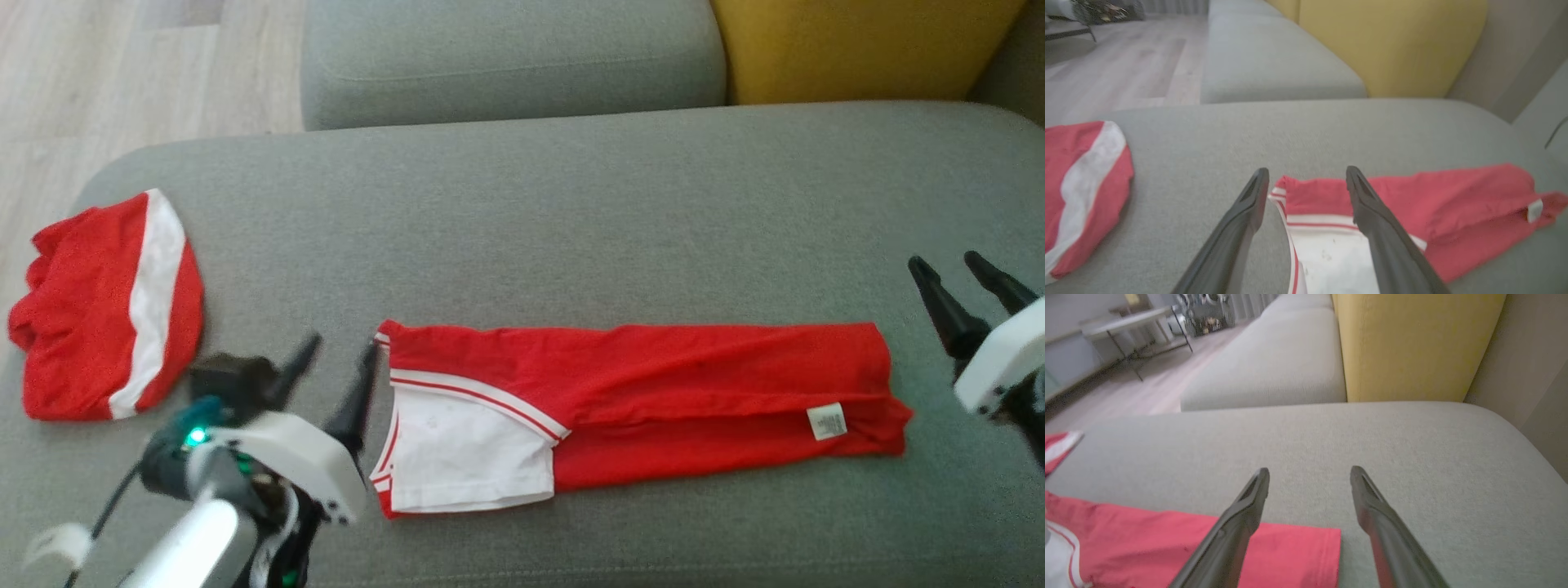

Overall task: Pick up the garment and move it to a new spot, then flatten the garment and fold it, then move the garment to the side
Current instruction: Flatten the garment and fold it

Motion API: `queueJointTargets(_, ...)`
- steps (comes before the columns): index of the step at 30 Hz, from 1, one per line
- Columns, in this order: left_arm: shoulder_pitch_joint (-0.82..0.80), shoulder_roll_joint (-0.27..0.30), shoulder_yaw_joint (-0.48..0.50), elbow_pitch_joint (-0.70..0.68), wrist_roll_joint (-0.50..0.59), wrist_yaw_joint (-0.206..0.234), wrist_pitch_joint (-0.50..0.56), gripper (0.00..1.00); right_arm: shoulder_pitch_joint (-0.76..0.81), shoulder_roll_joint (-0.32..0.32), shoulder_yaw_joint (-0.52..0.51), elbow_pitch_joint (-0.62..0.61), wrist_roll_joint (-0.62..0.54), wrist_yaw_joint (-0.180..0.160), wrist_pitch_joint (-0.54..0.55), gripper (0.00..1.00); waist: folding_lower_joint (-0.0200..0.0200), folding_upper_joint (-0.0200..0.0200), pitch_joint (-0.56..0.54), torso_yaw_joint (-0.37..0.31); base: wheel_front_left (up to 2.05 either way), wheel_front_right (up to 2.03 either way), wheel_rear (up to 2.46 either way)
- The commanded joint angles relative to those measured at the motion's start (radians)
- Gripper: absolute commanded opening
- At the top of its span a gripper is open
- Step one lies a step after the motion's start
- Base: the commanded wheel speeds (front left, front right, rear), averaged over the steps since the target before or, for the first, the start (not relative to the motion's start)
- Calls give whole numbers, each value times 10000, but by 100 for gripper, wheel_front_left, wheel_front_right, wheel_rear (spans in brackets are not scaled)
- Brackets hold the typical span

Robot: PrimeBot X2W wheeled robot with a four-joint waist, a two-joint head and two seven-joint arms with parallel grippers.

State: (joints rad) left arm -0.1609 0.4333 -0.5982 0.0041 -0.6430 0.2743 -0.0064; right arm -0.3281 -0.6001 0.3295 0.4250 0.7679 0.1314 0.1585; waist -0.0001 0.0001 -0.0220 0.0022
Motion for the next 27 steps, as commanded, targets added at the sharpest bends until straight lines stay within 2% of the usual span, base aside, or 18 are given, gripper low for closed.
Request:
queueJointTargets(1, -316, 157, 613, -254, -71, 62, -260, 100, 120, -135, -110, -309, -137, -7, -227, 100, 1, -1, -44, 59, 0, 0, 0)
queueJointTargets(3, -254, -178, 900, -212, -282, 69, -911, 100, 472, 260, -558, -488, -532, -7, -747, 100, 1, -1, -100, 158, 0, 0, 0)
queueJointTargets(6, -186, -562, 1065, -27, -379, -175, -1853, 100, 1013, 962, -1211, -800, -960, -7, -1345, 100, 1, -1, -184, 286, 0, 0, 0)
queueJointTargets(9, 22, -957, 1063, 128, -321, -409, -2317, 100, 1521, 1578, -1745, -1053, -1380, -7, -1704, 100, 1, -1, -253, 366, 0, 0, 0)
queueJointTargets(13, 479, -1548, 1424, 224, -134, -506, -2530, 100, 2071, 2237, -2124, -1321, -1994, -7, -1932, 100, 1, -1, -283, 412, 0, 0, 0)
queueJointTargets(18, 1038, -2289, 2151, 3, 1012, -691, -2549, 100, 2573, 2842, -2470, -1482, -2711, -7, -2080, 100, 1, -1, -245, 503, 0, 0, 0)
queueJointTargets(27, 1442, -3110, 2804, 437, 2137, -1576, -2552, 100, 2603, 3522, -3258, -961, -3254, -7, -2061, 100, 1, -1, -74, 670, 0, 0, 0)
